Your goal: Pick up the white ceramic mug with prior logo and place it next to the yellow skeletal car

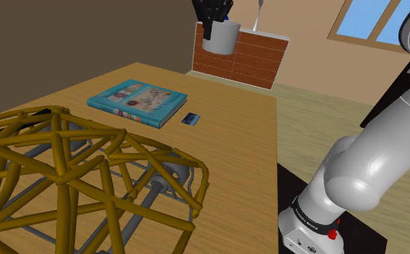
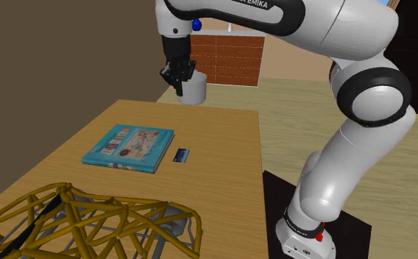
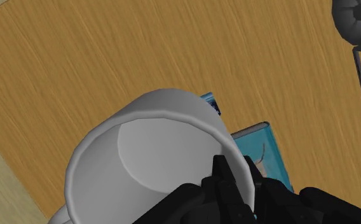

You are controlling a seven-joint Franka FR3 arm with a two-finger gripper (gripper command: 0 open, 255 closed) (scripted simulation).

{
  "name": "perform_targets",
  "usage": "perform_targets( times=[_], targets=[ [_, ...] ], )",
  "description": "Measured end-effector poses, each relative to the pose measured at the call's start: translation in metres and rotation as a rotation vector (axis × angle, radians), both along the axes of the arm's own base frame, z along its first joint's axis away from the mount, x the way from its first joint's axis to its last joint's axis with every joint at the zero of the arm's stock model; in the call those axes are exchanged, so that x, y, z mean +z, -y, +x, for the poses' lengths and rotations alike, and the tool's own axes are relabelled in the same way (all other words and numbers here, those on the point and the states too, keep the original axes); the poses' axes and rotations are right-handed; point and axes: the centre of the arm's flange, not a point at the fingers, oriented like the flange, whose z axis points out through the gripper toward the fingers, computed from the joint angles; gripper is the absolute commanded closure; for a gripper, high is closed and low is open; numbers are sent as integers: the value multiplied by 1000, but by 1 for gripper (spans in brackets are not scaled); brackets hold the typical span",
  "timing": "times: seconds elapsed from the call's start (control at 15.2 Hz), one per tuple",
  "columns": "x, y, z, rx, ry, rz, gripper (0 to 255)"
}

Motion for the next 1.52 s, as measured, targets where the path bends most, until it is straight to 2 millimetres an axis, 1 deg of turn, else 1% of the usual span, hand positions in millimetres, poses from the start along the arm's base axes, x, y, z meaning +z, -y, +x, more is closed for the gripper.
perform_targets(
  times=[0.26, 0.46, 0.53, 0.73, 0.79, 0.92, 1.52],
  targets=[
    [-4, -40, -36, 0, 0, 0, 255],
    [0, -71, -66, 0, 0, -1, 255],
    [-4, -79, -75, -1, 0, 0, 255],
    [-4, -106, -102, -1, 0, -1, 255],
    [-5, -110, -107, -1, 0, -1, 255],
    [-14, -114, -109, -1, 0, -1, 255],
    [-60, -115, -111, -2, -1, -1, 255]
  ],
)
